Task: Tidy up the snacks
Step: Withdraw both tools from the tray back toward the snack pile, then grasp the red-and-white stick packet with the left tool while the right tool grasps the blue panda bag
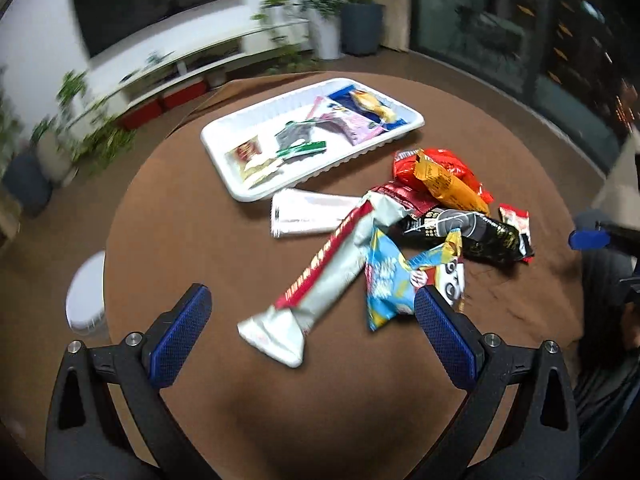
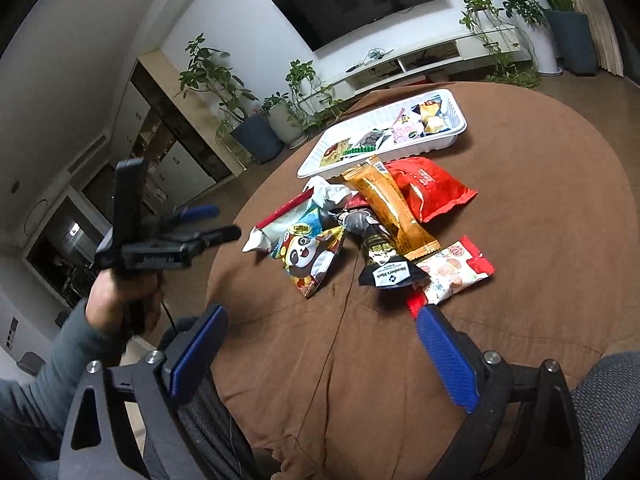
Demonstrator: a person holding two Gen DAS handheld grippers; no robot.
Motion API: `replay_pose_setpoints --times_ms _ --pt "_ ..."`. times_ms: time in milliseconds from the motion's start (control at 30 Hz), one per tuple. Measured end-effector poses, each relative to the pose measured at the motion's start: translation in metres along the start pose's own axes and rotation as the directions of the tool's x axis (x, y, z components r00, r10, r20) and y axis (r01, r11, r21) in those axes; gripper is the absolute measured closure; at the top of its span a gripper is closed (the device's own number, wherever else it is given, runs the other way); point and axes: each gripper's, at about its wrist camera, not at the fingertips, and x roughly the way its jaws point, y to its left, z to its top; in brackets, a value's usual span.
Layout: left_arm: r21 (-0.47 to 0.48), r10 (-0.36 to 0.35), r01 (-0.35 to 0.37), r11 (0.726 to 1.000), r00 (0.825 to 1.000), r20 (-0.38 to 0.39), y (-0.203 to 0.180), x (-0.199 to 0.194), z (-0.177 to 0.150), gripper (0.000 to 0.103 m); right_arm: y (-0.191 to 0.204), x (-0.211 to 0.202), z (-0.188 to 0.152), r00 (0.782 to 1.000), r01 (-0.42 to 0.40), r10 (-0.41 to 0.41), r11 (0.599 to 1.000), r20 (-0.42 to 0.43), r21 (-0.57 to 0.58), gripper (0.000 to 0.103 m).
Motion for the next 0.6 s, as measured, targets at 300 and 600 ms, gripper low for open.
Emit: replay_pose_setpoints --times_ms 300,600 --pt "0.218 -0.055 0.088 0.972 0.987 -0.153 0.004 0.060 0.028 0.013 0.010 0.006 0.002 1.000 0.001 -0.002 0.998 -0.023 -0.065 0.011" --pt "0.247 -0.101 0.172 0.953 0.956 -0.277 0.005 0.100 0.031 0.028 0.011 0.021 -0.003 0.997 -0.014 0.009 0.998 -0.070 -0.064 0.015"
